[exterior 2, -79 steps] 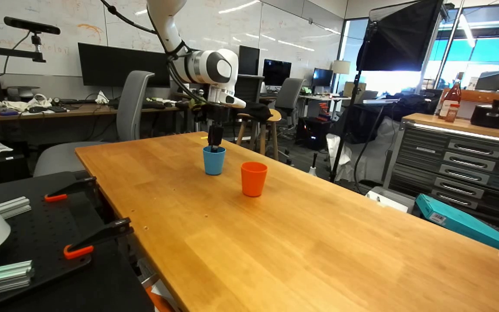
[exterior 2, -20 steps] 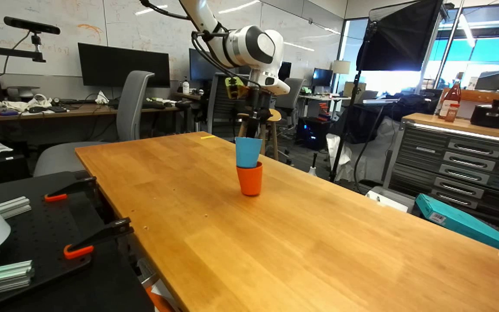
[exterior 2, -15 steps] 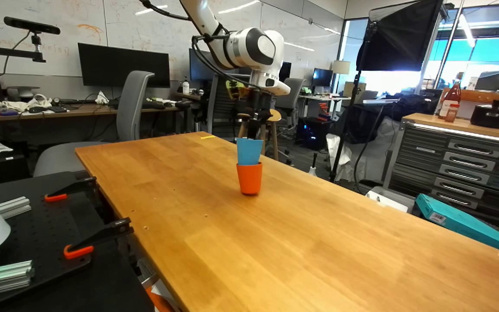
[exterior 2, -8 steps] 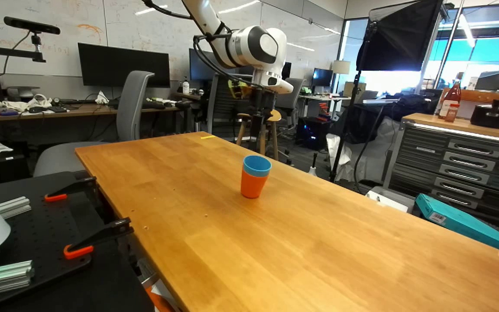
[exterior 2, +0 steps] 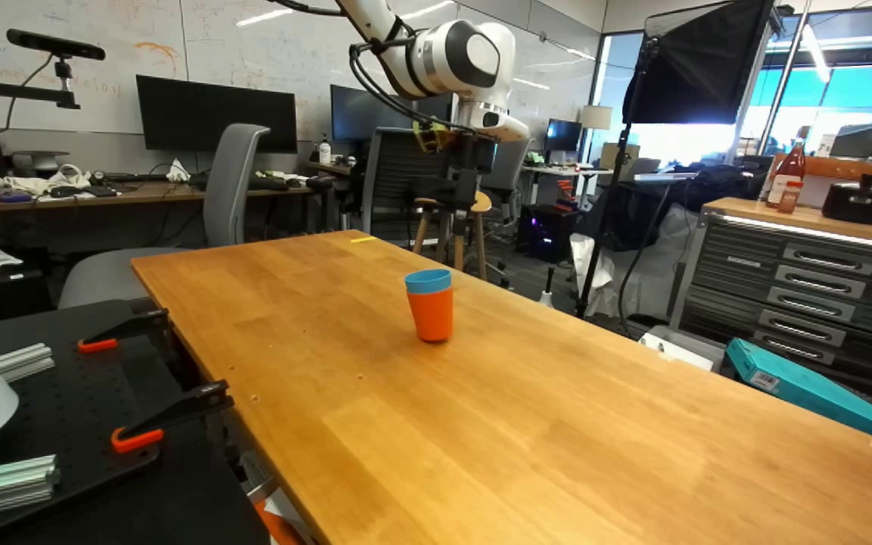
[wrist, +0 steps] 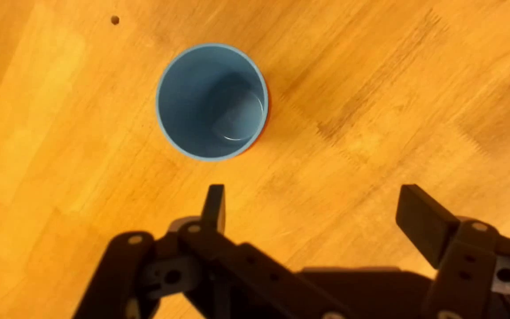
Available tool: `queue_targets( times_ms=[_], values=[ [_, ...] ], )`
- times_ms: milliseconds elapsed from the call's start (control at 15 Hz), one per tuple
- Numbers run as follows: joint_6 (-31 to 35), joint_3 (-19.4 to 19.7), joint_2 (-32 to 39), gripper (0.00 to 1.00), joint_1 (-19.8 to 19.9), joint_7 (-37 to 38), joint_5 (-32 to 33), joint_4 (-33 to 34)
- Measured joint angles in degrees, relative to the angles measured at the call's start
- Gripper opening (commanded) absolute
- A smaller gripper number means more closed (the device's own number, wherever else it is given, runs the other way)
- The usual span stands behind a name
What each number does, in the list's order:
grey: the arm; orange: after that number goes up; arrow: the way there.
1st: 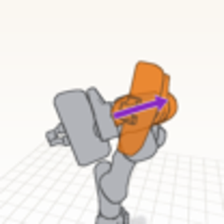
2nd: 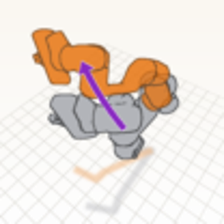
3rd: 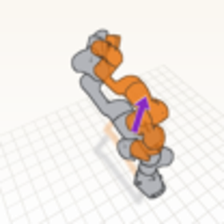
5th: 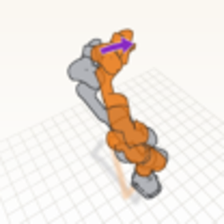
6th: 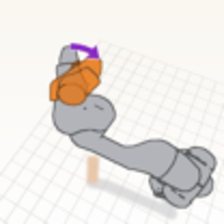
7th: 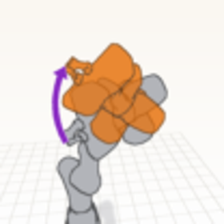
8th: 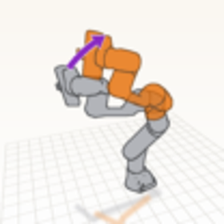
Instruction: Place the blue cup inside the orange cup
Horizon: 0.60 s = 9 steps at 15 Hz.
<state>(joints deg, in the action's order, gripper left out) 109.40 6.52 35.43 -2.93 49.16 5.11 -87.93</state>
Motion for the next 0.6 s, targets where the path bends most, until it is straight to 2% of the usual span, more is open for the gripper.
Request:
queue_targets(
  times_ms=[333,600],
  values=[
    [-5.01,-0.48,-0.74,1.0,-0.02,-0.88,-0.97,3.57],
    [-12.25,-1.79,-1.25,1.0,-0.09,-9.03,-0.99,5.94]
  ],
)
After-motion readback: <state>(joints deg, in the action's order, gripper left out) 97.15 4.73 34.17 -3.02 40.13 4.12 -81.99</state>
